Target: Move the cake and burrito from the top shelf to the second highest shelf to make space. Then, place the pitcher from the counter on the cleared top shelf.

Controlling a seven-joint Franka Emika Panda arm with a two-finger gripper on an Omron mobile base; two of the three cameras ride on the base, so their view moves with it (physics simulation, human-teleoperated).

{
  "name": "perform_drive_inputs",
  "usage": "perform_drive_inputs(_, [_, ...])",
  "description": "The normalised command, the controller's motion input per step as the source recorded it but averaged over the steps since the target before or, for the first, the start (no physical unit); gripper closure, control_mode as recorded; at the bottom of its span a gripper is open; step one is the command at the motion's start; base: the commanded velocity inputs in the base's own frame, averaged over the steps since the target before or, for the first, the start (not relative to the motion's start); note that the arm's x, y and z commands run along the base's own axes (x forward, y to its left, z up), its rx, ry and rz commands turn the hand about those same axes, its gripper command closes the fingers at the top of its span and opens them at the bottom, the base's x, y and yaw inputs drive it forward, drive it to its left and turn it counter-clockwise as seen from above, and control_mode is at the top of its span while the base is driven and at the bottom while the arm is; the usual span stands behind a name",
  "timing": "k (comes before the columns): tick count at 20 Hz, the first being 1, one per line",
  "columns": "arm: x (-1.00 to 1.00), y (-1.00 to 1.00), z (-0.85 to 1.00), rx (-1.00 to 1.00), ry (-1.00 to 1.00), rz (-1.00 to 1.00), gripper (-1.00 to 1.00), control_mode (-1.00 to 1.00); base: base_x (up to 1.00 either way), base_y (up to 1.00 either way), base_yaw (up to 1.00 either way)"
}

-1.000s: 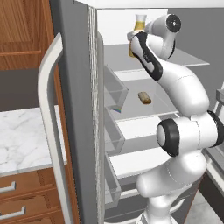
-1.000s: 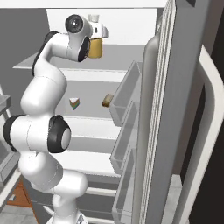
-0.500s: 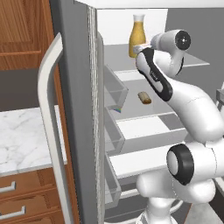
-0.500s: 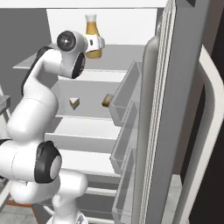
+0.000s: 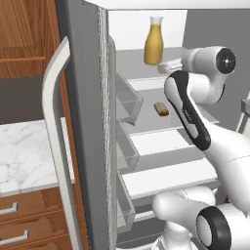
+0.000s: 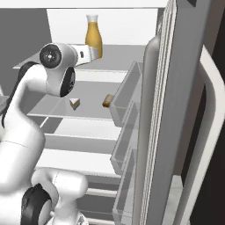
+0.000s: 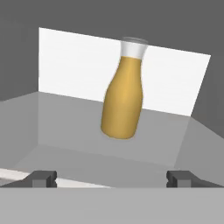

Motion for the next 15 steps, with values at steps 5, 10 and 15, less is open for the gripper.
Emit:
perform_drive_inputs(5, [-1.00, 0.00, 0.00, -0.06, 0.25, 0.00, -1.00, -1.00, 0.00, 0.00, 0.00])
perform_drive_inputs(10, [-1.00, 0.00, -0.33, -0.13, 0.21, 0.00, -1.00, -1.00, 0.00, 0.00, 0.00])
perform_drive_inputs(15, [-1.00, 0.05, -0.90, -0.19, 0.20, 0.00, -1.00, -1.00, 0.00, 0.00, 0.00])
